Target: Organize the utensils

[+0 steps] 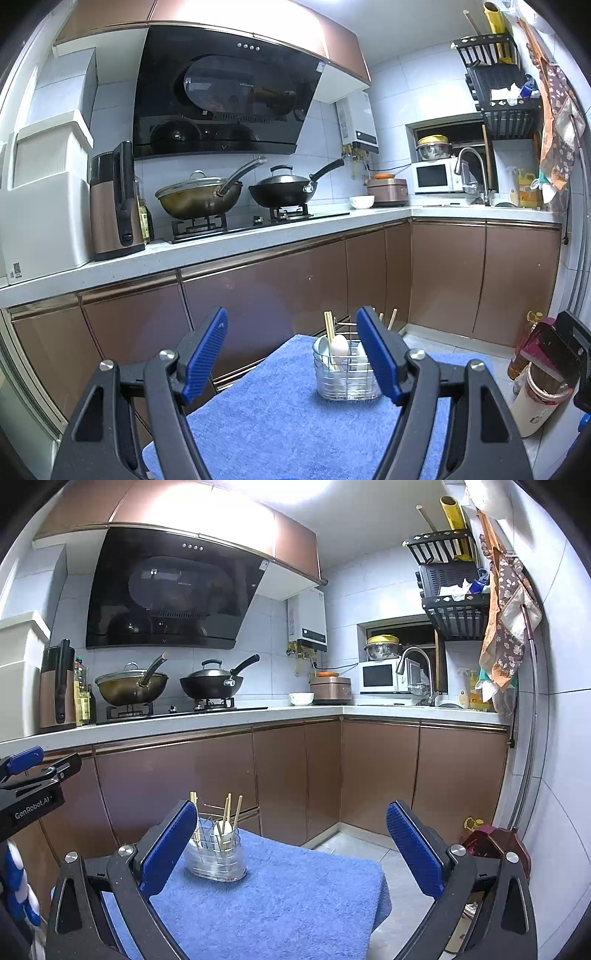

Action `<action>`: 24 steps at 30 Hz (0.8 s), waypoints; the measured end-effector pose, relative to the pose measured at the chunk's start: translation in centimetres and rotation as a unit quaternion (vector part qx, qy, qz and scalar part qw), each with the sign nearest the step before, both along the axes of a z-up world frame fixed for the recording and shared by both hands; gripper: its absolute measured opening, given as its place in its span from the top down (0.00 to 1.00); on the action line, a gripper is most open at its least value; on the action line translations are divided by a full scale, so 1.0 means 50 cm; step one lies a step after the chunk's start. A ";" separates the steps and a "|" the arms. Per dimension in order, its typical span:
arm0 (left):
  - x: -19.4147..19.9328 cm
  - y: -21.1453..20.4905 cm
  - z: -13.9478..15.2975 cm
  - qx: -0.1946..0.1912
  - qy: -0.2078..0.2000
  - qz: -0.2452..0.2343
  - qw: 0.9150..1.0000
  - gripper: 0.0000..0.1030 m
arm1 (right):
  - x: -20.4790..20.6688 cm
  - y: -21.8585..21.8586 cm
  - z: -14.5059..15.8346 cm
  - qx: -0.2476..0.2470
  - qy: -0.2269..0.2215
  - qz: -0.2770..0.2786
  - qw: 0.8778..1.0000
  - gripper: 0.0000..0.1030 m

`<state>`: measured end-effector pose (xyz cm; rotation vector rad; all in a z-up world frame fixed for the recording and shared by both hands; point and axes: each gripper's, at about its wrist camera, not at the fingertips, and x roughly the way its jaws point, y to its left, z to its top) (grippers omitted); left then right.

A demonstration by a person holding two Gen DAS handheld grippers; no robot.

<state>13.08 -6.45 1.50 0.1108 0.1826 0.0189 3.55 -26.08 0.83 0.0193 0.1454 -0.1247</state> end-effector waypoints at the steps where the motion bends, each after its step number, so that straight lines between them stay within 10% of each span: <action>1: -0.003 0.001 0.002 0.000 -0.001 -0.002 1.000 0.31 | -0.003 0.000 0.002 0.000 -0.002 -0.002 1.000 0.00; 24: -0.044 0.031 0.017 -0.005 -0.014 -0.037 0.999 0.31 | -0.054 0.033 0.017 -0.006 -0.019 -0.037 0.999 0.00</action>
